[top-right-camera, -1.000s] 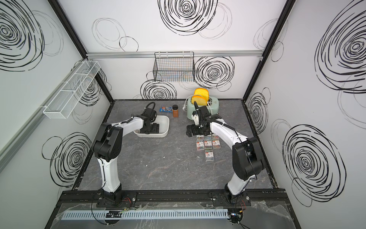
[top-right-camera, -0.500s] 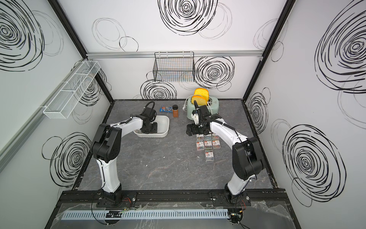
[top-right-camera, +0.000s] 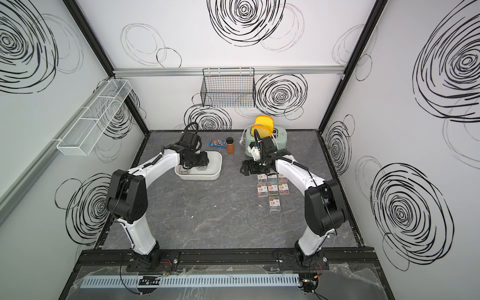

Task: Take the paper clips out of the storage box
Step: Pick up the boxed paper clips from the storage box, then place the boxed paper clips at the center of the board.

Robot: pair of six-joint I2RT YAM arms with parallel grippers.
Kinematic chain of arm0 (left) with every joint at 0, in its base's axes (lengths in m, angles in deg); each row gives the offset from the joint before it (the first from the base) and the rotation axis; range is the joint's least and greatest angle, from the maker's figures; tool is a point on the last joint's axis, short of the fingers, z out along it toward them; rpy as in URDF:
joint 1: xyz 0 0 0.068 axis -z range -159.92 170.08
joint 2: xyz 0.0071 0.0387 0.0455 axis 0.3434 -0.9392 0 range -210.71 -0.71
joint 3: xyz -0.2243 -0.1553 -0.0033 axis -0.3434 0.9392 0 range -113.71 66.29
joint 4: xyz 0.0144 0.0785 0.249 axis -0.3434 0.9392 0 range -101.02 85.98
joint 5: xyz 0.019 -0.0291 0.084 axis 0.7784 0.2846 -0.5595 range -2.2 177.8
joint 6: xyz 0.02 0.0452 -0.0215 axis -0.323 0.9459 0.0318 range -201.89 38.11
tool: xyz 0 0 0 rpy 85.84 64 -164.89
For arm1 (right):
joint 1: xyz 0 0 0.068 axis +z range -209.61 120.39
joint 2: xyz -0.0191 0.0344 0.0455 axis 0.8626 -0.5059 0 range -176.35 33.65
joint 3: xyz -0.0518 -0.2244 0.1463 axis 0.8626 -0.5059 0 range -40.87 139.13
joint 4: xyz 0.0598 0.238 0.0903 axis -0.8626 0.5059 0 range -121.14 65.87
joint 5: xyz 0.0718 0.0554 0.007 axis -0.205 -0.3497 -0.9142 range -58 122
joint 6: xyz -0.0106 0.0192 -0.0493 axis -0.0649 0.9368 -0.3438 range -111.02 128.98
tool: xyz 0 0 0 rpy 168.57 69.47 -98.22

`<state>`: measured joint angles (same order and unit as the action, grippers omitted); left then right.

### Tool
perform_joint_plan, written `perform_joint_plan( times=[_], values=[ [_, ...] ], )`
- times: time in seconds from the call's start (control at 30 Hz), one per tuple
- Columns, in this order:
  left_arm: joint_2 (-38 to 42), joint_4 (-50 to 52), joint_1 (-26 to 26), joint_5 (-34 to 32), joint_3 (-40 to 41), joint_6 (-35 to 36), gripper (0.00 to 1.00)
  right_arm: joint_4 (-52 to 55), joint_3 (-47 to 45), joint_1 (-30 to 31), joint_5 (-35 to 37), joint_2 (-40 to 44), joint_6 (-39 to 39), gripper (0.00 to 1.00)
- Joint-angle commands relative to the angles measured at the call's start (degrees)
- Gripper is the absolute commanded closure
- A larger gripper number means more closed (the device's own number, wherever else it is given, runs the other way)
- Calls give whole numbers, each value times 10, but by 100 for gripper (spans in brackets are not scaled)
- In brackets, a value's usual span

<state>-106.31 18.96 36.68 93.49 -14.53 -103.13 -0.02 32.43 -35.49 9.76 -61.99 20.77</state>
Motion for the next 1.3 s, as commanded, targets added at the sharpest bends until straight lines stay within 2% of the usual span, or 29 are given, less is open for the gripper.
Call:
perform_joint_plan(
  times=[0.0,0.1,0.27,0.5,0.87,1.27],
  values=[
    [32,-4,0,51,17,-16,48,-26,1,1,-38,11,4,9],
    [45,-19,-1,86,31,-29,48,-32,-1,9,-53,12,6,9],
    [65,-63,10,142,62,-91,47,-79,-18,29,-82,15,33,12],
    [86,-134,37,180,107,-173,46,-212,-55,72,-134,1,113,21],
    [120,-206,42,210,167,-257,44,-336,-89,113,-118,-18,173,23],
    [124,-242,47,241,192,-295,42,-373,-88,151,-88,-42,184,27]
  ],
)
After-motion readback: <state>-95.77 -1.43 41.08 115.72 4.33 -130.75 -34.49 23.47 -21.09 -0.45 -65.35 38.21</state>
